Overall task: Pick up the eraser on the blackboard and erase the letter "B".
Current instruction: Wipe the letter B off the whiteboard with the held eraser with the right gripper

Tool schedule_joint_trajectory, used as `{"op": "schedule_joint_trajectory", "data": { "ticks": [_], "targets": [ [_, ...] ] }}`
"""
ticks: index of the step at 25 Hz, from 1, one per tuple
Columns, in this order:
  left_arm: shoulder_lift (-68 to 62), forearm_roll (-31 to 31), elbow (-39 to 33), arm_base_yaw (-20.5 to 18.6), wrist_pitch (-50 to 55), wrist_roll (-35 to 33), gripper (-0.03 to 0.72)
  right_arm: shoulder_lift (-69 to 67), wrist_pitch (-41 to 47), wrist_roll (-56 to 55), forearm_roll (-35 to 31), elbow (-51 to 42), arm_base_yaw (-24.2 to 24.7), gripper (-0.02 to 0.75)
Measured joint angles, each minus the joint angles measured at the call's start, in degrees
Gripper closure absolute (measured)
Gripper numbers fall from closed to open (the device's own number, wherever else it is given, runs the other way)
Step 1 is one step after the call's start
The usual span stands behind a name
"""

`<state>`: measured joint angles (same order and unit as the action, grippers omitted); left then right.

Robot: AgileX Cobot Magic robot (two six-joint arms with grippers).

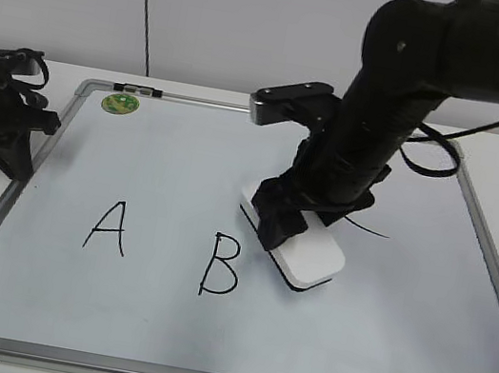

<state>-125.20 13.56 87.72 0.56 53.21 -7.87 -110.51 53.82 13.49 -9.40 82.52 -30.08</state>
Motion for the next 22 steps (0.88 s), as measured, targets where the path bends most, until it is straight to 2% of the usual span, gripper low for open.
{"op": "schedule_joint_trajectory", "data": {
  "ticks": [8, 18, 22],
  "targets": [
    [-0.1, 0.7, 0.0, -0.2, 0.1, -0.1, 0.652, -10.9, 2.1, -0.1, 1.7, 9.5, -1.1, 0.195],
    [-0.1, 0.8, 0.0, -0.3, 0.2, -0.2, 0.648, -14.6, 3.8, -0.2, 5.4, 12.7, -1.7, 0.195],
    [-0.1, 0.8, 0.0, -0.3, 0.2, -0.2, 0.646, -14.7, 4.0, -0.4, 7.2, 12.9, -3.6, 0.196]
  ]
}}
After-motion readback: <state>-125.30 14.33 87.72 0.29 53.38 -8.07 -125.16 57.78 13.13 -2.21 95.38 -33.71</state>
